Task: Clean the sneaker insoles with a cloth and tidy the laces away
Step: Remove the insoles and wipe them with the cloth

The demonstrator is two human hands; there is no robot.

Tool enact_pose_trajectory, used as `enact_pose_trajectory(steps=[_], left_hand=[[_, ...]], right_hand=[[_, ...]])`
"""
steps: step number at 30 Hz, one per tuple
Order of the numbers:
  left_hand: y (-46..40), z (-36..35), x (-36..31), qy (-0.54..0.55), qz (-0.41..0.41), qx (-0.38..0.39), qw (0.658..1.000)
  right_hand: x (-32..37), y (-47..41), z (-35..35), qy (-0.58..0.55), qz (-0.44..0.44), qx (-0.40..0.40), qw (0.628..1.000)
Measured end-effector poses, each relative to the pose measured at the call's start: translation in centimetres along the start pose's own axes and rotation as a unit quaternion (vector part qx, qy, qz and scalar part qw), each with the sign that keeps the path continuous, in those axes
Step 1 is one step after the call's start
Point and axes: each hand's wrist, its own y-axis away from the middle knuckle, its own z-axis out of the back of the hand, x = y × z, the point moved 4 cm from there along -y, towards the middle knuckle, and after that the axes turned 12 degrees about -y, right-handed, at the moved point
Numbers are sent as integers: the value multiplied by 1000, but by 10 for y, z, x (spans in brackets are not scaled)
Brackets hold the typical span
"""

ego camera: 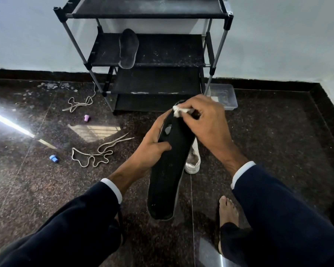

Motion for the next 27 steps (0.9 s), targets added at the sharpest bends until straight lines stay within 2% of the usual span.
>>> enact_pose_trajectory(steps=[3, 5, 11, 13, 19, 21, 25, 27], left_hand=[[0, 7, 5, 4, 10, -22, 1000], [0, 8, 7, 3, 13, -23, 1000], [0, 3, -5, -3, -13, -1, 1000], [1, 3, -7, -3, -16, -1, 1000], [0, 13, -2, -3, -1, -31, 1000], [0, 12, -5, -5, -8, -28, 1000], [0, 9, -14, -10, -30, -12, 999], [1, 9, -16, -14, -37, -9, 999]], right_hand=[[12, 8, -21, -56, 20, 90, 994], [13, 7, -24, -61, 25, 112, 992], [-5, -7, 13, 37, 14, -30, 999], [-6, -5, 14, 41, 16, -35, 998], [10, 4, -20, -27, 62, 144, 987], [8, 0, -12, -27, 50, 124, 991], [-3, -9, 17, 14, 18, -10, 1000], [-7, -9, 20, 21, 13, -35, 999]])
